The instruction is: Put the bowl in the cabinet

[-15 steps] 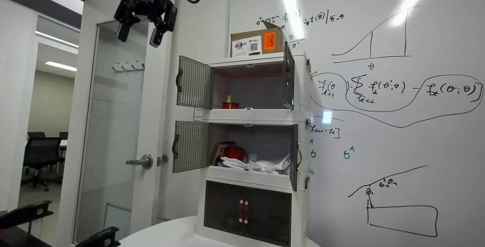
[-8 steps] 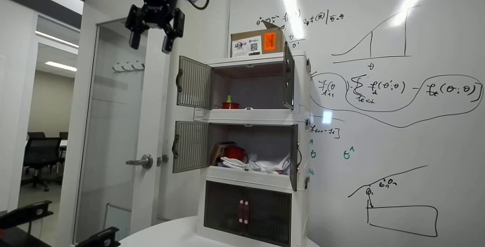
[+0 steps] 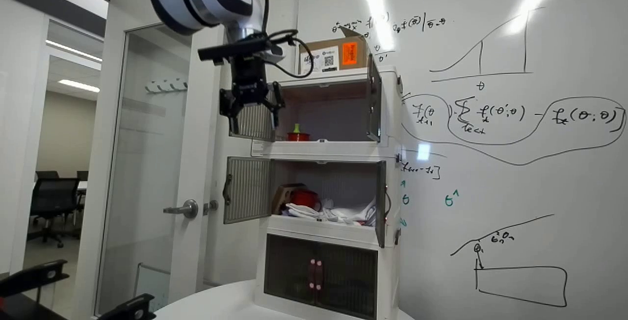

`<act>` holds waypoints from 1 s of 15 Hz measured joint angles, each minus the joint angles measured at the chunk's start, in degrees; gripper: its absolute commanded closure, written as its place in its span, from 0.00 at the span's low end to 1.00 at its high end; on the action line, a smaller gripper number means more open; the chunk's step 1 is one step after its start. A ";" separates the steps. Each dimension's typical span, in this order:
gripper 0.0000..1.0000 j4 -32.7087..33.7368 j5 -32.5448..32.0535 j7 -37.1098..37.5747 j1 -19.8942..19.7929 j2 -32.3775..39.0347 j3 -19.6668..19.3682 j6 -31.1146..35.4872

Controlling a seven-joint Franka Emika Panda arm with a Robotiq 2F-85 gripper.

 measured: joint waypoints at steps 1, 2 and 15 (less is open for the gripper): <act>0.00 0.76 -3.27 2.03 -0.95 3.19 0.62 2.14; 0.00 1.55 -5.98 4.33 -1.74 6.15 1.02 4.36; 0.00 11.43 -6.99 16.74 -1.94 36.40 0.50 18.71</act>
